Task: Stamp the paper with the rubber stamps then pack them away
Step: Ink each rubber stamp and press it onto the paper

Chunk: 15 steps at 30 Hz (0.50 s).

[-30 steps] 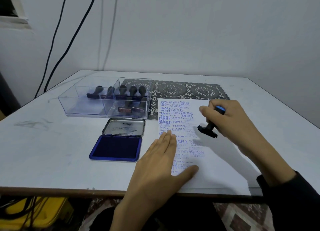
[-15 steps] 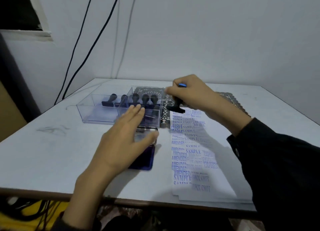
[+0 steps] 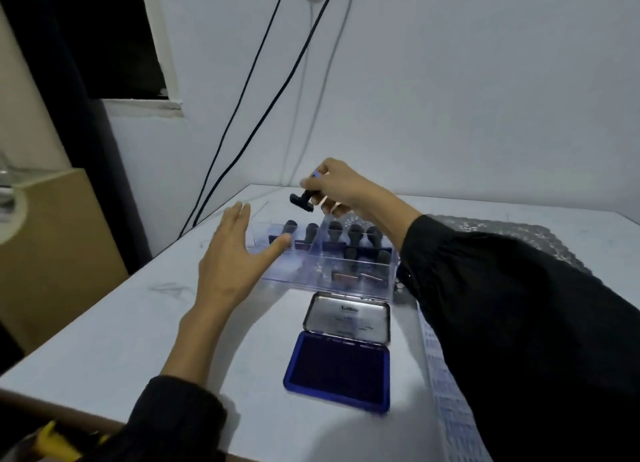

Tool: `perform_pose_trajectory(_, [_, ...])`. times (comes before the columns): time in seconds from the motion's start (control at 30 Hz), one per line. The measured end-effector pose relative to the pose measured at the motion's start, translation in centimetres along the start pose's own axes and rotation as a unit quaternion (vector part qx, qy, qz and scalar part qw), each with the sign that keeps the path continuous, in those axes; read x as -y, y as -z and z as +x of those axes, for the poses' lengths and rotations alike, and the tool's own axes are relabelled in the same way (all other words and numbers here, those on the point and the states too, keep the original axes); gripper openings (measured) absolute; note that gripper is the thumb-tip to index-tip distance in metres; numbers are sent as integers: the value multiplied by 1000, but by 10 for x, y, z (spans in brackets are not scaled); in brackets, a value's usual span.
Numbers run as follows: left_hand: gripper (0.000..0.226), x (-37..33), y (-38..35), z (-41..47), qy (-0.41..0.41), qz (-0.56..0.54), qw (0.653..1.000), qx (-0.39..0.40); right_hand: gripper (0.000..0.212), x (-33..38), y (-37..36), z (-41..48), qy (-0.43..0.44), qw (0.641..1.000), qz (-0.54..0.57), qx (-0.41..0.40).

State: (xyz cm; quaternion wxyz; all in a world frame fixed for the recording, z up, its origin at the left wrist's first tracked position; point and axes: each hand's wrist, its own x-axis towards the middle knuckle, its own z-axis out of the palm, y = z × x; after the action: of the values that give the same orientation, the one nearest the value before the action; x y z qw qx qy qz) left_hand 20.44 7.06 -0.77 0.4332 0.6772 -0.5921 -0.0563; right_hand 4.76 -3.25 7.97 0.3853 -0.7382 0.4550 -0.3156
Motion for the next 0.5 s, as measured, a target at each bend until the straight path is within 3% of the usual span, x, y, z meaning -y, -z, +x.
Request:
perform_pose_trajectory(0.23, [100, 21, -15, 5, -2, -61, 998, 3, 24, -11, -41, 55, -15, 998, -57, 2])
perform_pose_trajectory(0.5, [99, 24, -17, 8, -24, -44, 999, 1, 31, -18, -71, 87, -66, 993, -98, 28])
